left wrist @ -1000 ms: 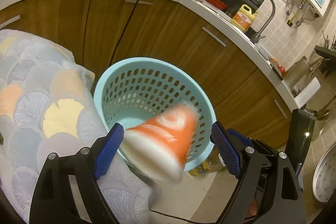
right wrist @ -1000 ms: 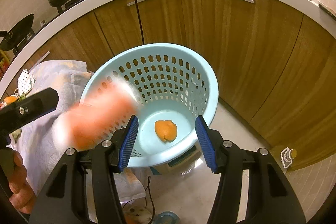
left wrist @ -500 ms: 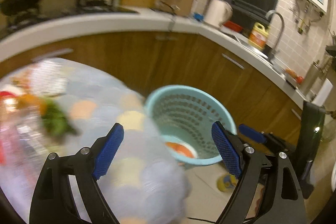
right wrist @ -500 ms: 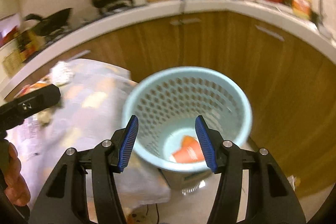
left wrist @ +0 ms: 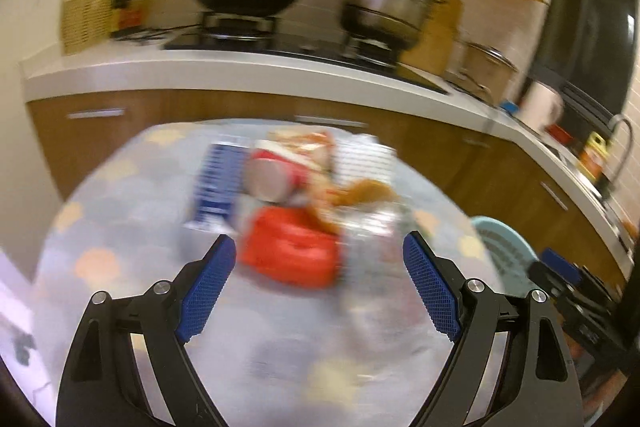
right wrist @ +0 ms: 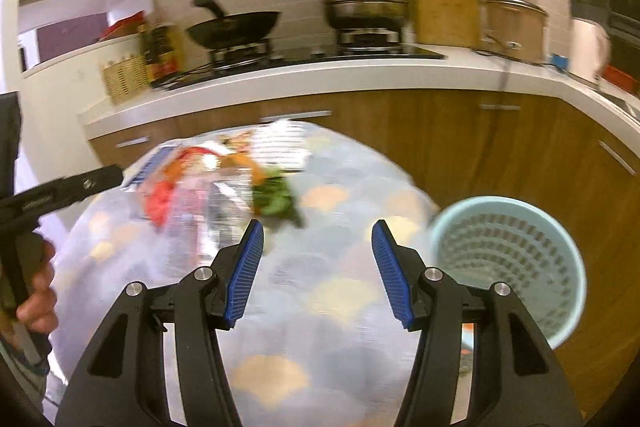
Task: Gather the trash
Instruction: 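Grasp the blue milk carton with the left tool while the right tool grasps the clear plastic bag, then carry the milk carton and plastic bag to the blue basket and release both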
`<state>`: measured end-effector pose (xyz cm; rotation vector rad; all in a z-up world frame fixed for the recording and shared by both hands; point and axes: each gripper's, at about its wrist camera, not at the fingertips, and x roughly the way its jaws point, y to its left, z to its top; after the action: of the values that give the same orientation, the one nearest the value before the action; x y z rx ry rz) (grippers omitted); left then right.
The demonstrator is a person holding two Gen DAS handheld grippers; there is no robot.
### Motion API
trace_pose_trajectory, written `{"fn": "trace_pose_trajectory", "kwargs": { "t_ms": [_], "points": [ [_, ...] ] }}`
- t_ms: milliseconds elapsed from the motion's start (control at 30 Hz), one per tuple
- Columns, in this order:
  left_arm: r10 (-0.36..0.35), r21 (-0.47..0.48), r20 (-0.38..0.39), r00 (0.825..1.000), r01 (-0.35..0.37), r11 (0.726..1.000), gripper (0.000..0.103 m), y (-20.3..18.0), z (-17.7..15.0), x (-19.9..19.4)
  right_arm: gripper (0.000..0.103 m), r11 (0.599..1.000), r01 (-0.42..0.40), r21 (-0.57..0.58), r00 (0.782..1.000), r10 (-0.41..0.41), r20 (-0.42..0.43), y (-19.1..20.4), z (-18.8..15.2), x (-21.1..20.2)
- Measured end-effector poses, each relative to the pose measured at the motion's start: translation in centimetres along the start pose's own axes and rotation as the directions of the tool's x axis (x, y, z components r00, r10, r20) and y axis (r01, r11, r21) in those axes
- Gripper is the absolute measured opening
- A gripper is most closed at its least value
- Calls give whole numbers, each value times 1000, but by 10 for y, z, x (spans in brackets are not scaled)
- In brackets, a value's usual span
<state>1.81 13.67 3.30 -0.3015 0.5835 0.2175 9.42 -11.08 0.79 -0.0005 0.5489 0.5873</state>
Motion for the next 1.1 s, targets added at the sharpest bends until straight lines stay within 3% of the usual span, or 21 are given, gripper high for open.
{"fn": "trace_pose_trajectory", "kwargs": {
  "t_ms": [133,300,367,500,567,633,900,933,967,1000,1100],
  "points": [
    [57,-8,-56,997,-57,998,84,36,17,20,53,997,-77,5,996,77,-34,29,1,16],
    [84,-28,-111,990,-87,996,81,53,27,65,54,996,-87,-11,992,86,-89,54,-5,48],
    [88,-50,-105,991,-94,994,78,60,27,76,63,997,-70,-24,993,68,-99,61,-8,57],
    [97,-113,-75,992,-105,988,73,74,21,89,67,998,-44,-45,992,38,-124,68,-13,69],
    [63,-166,-41,997,-69,984,73,86,15,91,77,998,-37,-59,990,29,-136,73,-14,74],
    [28,-203,-56,998,-39,978,72,92,13,95,87,997,-19,-72,990,8,-138,78,-16,77],
    [73,-74,-71,995,-78,994,72,72,11,102,91,995,11,-102,982,-30,-185,95,-18,101],
    [83,-72,-76,994,-89,993,68,72,11,104,91,993,24,-114,979,-46,-200,97,-20,104],
    [85,-74,-83,993,-91,993,50,73,11,107,91,992,28,-122,973,-55,-223,99,-21,110],
    [77,-79,-94,993,-84,993,42,74,10,109,91,992,20,-127,968,-51,-244,100,-23,114],
    [76,-83,-81,994,-83,993,38,77,10,107,89,991,29,-129,961,-63,-269,100,-25,119]
  ]
}}
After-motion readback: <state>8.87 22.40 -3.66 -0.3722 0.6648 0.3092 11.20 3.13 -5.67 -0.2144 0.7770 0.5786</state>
